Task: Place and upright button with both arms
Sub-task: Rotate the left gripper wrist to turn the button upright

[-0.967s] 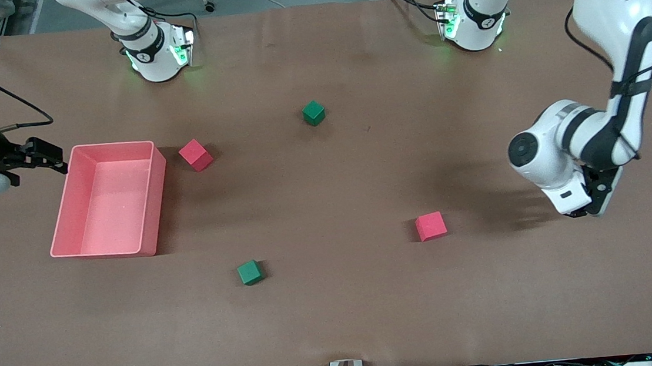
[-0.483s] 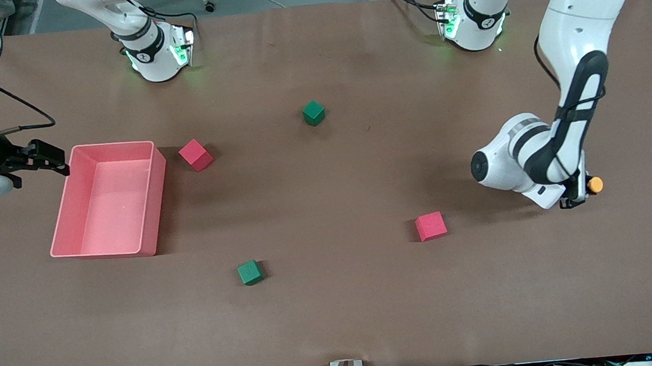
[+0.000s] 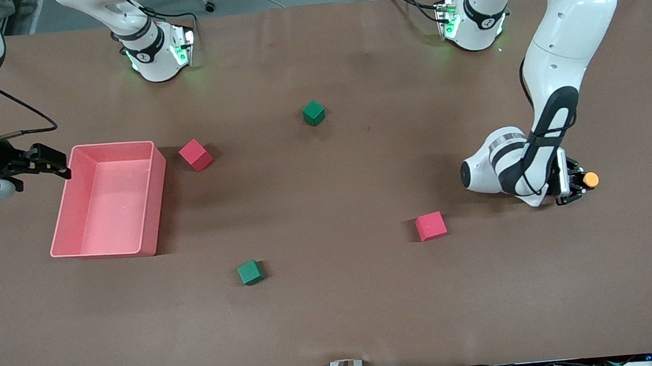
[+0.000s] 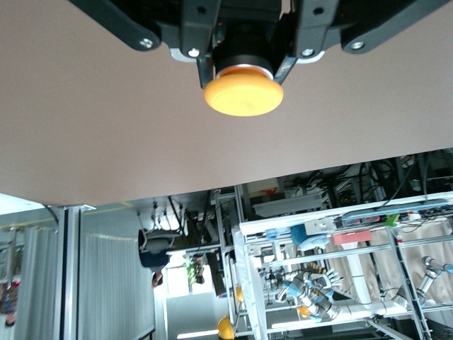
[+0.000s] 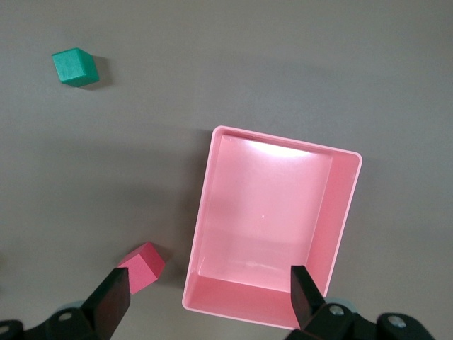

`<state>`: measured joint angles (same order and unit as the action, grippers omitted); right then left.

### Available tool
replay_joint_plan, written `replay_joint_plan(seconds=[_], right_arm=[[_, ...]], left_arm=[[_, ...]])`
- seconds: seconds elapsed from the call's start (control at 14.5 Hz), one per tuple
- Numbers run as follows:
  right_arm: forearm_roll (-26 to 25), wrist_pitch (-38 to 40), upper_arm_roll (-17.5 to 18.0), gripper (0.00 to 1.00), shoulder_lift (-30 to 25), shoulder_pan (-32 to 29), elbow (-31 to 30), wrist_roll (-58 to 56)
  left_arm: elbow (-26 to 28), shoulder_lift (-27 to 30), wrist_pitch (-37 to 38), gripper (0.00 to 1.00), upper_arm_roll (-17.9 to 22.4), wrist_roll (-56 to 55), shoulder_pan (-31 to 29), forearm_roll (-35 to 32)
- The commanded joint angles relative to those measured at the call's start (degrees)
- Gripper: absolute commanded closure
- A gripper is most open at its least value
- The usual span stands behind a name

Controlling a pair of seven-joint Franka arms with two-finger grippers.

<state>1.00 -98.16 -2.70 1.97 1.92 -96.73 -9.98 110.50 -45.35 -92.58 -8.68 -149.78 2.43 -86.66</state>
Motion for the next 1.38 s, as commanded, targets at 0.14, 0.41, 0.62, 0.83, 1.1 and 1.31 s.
replay_joint_plan(seconds=[0.14, 0.41, 0.62, 0.83, 1.1, 1.31], right_arm=[[0.94, -1.60, 1.03, 0.00, 0.76, -1.22, -0.21, -0.83], [0.85, -2.56, 1.65, 0.00, 1.29, -1.22, -0.12, -0.83], [0.85, -2.65, 1.65, 0.00, 1.55, -1.22, -0.12, -0.83], [0.85, -3.00, 1.74, 0.00, 1.81, -1.30, -0.12, -0.83], [0.94, -2.48, 1.74, 0.00, 1.81, -1.48, -0.21, -0.92], [0.85, -2.04, 1.74, 0.00, 1.81, -2.44, -0.30, -3.19]], left_arm=[[-2.56, -3.34, 2.14, 1.00, 0.42, -4.99, 0.21, -2.63], [-3.18, -4.13, 2.14, 1.00, 0.33, -6.05, 0.30, -2.46], [-3.62, -4.92, 2.14, 0.92, 0.33, -5.88, 0.48, -2.28], [-3.80, -4.92, 2.22, 0.67, 0.33, -5.61, 0.30, -2.20], [-3.89, -5.36, 2.22, 0.34, 0.42, -5.52, 0.21, -2.28], [-3.89, -5.36, 2.22, 0.00, 0.42, -5.52, 0.21, -2.37]])
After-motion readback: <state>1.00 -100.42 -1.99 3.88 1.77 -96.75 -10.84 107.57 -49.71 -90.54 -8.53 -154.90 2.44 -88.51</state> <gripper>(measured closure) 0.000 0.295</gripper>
